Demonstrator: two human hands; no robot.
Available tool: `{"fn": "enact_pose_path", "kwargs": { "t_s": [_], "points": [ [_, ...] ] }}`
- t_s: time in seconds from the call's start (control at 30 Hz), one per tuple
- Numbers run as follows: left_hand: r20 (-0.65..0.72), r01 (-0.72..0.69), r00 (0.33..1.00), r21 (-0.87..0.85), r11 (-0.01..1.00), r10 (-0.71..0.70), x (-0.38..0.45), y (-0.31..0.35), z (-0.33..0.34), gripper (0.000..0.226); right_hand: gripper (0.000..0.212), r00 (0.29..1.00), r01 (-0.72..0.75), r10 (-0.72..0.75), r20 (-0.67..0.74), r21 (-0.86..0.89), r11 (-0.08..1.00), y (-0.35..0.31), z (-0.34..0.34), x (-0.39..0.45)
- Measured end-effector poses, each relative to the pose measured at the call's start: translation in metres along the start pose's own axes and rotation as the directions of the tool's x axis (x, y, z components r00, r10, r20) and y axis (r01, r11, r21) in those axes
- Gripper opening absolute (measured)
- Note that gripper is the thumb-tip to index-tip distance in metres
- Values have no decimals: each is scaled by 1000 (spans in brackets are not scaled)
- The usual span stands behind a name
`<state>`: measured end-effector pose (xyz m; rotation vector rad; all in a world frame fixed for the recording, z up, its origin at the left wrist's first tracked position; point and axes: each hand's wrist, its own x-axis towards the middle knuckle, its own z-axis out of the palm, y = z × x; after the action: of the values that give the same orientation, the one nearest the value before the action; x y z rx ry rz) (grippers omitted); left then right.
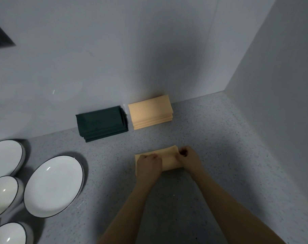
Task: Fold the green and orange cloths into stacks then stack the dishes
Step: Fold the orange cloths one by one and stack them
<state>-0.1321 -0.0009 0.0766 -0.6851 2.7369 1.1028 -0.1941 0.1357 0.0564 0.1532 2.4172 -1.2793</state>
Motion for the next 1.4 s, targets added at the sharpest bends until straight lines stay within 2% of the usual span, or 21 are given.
{"fn": "enact_pose_path", "kwargs": {
  "t_s": [0.03, 0.07, 0.13, 0.2, 0.27, 0.33, 0.43, 0.5, 0.6, 0.7, 0.77, 0.83, 0.9, 0.97, 1.0, 1.07, 1.13, 1.2, 1.27, 1.3, 1.4],
  "points": [
    [127, 124, 985, -81, 989, -113, 3, 4, 0, 30, 16, 1000, -11, 10, 13, 67, 998, -4, -3, -3],
    [199, 235, 958, -123, 964, -208, 6, 7, 0, 31, 13, 999, -21, 17, 30, 133, 991, -6, -3, -5],
    [240, 424, 893, -172, 889, -380, 10, 27, -5, 30, 13, 998, -30, 13, 63, 269, 963, -17, -7, -12],
    [290, 554, 829, -320, 768, -477, 11, 43, -18, 34, 18, 996, -11, -28, 88, 416, 909, -29, -11, -19],
    [366, 536, 844, -582, 611, -392, 9, 47, -28, 40, 19, 991, 34, -98, 93, 529, 848, -44, -17, -30],
    [379, 464, 885, -771, 437, -270, -2, 50, -41, 40, 21, 978, 113, -188, 87, 537, 836, -57, -19, -39],
    [358, 370, 929, -898, 237, -95, -8, 49, -53, 43, 23, 949, 199, -286, 136, 446, 873, -71, -12, -48],
    [350, 360, 933, -914, 190, -83, -7, 45, -60, 45, 22, 935, 227, -312, 168, 392, 892, -73, -7, -49],
    [350, 390, 914, -899, 199, -206, 0, 30, -66, 35, 25, 918, 331, -381, 110, 318, 889, -76, -9, -51],
    [357, 401, 911, -887, 231, -208, 10, 22, -79, 28, 24, 862, 497, -489, -132, 29, 867, -79, -18, -40],
    [362, 398, 916, -871, 288, -172, 17, 20, -91, 26, 40, 851, 494, -501, -154, -84, 865, -78, -22, -23],
    [386, 412, 911, -850, 327, -144, 25, 18, -102, 25, 54, 904, 409, -409, -124, -24, 912, -80, -26, -9],
    [416, 437, 899, -825, 358, -138, 33, 17, -113, 25, 56, 971, 239, -240, -15, 181, 954, -87, -31, 2],
    [436, 458, 888, -810, 366, -146, 43, 15, -124, 26, 48, 977, 49, -128, 171, 405, 913, -96, -35, 13],
    [444, 467, 884, -808, 359, -148, 48, 15, -129, 26, 44, 964, -17, -107, 242, 460, 888, -99, -36, 20],
    [444, 471, 882, -807, 356, -160, 59, 17, -134, 28, 36, 952, -57, -94, 292, 470, 881, -101, -34, 30],
    [430, 454, 890, -803, 386, -154, 70, 23, -134, 26, 27, 967, -12, -97, 235, 426, 905, -104, -30, 40],
    [366, 389, 918, -755, 528, -153, 79, 27, -131, 24, 27, 984, 67, -117, 131, 335, 940, -106, -29, 49],
    [231, 287, 956, -609, 740, -180, 92, 27, -124, 35, 30, 988, 136, -149, 40, 232, 963, -109, -27, 60],
    [141, 230, 973, -545, 806, -182, 100, 26, -119, 40, 31, 987, 156, -160, 6, 198, 968, -110, -25, 68],
    [-130, 32, 986, -478, 878, -107, 114, 27, -103, 52, 32, 978, 191, -181, -99, 97, 977, -116, -18, 84]
  ]
}}
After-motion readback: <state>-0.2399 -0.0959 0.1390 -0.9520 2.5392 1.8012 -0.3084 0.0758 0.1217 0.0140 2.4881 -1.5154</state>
